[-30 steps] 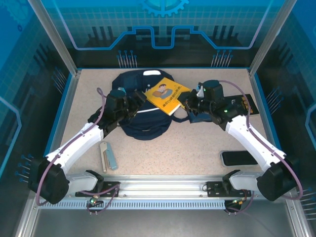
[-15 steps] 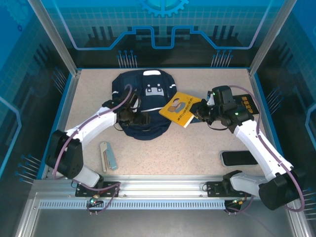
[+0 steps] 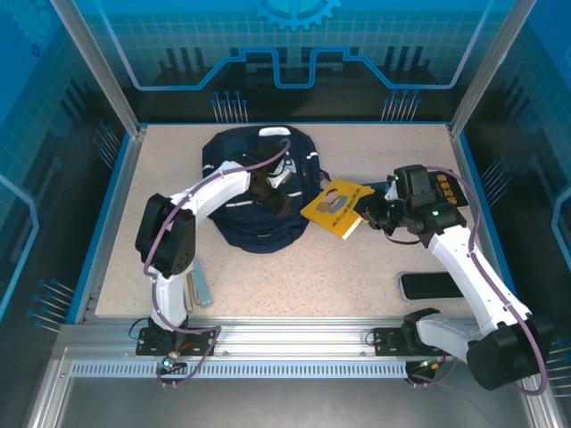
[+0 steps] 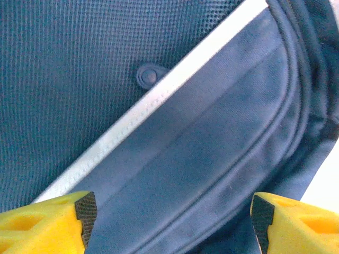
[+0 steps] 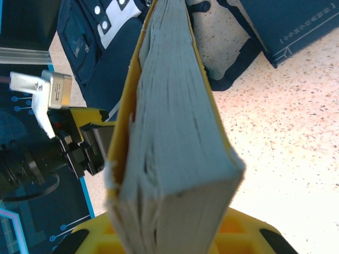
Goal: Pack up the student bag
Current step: Open the student bag at the top-center of the table.
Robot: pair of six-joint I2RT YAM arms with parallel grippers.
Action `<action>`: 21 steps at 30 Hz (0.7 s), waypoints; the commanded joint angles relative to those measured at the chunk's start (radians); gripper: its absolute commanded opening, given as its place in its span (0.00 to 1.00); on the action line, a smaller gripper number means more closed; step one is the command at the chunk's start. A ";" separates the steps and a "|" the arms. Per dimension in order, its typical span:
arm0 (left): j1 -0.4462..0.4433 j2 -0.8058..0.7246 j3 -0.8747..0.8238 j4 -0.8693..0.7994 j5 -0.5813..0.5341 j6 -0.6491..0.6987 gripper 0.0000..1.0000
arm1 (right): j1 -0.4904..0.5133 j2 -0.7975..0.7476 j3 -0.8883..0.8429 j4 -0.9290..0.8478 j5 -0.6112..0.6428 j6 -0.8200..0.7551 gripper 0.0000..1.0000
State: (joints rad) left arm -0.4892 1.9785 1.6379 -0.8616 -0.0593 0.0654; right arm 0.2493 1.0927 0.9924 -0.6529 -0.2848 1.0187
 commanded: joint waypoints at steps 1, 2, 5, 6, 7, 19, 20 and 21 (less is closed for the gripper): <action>-0.006 0.056 0.068 -0.106 -0.032 0.106 0.79 | -0.020 -0.037 -0.006 0.017 -0.034 -0.016 0.04; -0.007 0.071 0.080 -0.120 -0.032 0.131 0.79 | -0.022 -0.039 -0.011 0.018 -0.037 -0.015 0.04; -0.018 0.099 0.098 -0.140 -0.041 0.187 0.79 | -0.024 -0.040 -0.016 0.017 -0.038 -0.015 0.04; -0.021 0.106 0.101 -0.139 -0.053 0.196 0.79 | -0.025 -0.039 -0.018 0.016 -0.039 -0.016 0.04; -0.023 0.113 0.104 -0.129 -0.077 0.198 0.78 | -0.025 -0.037 -0.018 0.017 -0.040 -0.014 0.04; -0.032 0.172 0.136 -0.091 -0.226 0.251 0.70 | -0.025 -0.026 -0.021 0.021 -0.043 -0.004 0.04; -0.037 0.169 0.143 -0.090 -0.232 0.256 0.67 | -0.025 -0.025 -0.021 0.020 -0.043 -0.003 0.04; -0.043 0.164 0.148 -0.093 -0.240 0.259 0.64 | -0.024 -0.025 -0.022 0.021 -0.043 -0.001 0.04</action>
State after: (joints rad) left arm -0.5270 2.1311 1.7447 -0.9642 -0.2073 0.2996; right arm 0.2390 1.0809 0.9699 -0.6659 -0.2951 1.0195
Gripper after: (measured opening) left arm 0.655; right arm 0.151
